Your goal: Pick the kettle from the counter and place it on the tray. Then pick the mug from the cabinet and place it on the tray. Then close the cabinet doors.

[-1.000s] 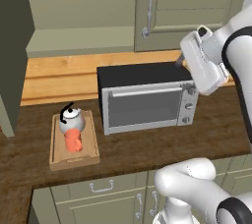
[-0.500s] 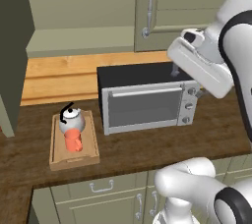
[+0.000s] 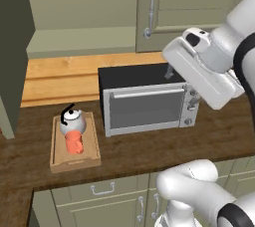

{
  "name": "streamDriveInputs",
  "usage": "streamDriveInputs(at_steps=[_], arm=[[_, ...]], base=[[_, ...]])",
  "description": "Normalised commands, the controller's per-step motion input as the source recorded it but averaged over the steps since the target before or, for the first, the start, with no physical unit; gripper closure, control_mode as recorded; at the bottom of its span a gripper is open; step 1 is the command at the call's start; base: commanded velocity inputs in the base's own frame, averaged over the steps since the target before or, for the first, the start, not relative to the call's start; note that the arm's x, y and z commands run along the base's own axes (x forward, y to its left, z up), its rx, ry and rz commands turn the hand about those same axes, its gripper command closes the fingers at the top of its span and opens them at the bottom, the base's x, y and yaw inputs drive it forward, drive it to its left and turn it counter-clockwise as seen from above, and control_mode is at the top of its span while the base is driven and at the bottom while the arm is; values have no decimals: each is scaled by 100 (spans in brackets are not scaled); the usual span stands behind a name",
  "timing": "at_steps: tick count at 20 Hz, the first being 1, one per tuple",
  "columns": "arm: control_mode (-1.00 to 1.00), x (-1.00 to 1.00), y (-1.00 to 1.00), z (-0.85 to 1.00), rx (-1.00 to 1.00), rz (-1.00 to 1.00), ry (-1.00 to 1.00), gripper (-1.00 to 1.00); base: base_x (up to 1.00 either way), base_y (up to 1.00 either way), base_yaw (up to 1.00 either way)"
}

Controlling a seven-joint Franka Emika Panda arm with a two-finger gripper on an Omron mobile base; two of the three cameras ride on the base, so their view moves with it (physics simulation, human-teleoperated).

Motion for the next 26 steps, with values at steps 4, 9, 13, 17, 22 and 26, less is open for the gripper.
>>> streamDriveInputs(at_steps=[4,9,13,17,22,26], arm=[[-100,-30,55,-7,6,0,-24,-100],[-100,-32,60,-8,0,2,-19,-100],[-100,-27,63,-1,0,0,-24,-100],[-100,-23,66,1,1,0,-19,-100],[-100,-19,72,3,2,0,-9,-100],[-100,-7,80,4,0,1,-8,-100]], base=[[0,0,0],[0,0,0],[0,0,0],[0,0,0],[0,0,0],[0,0,0]])
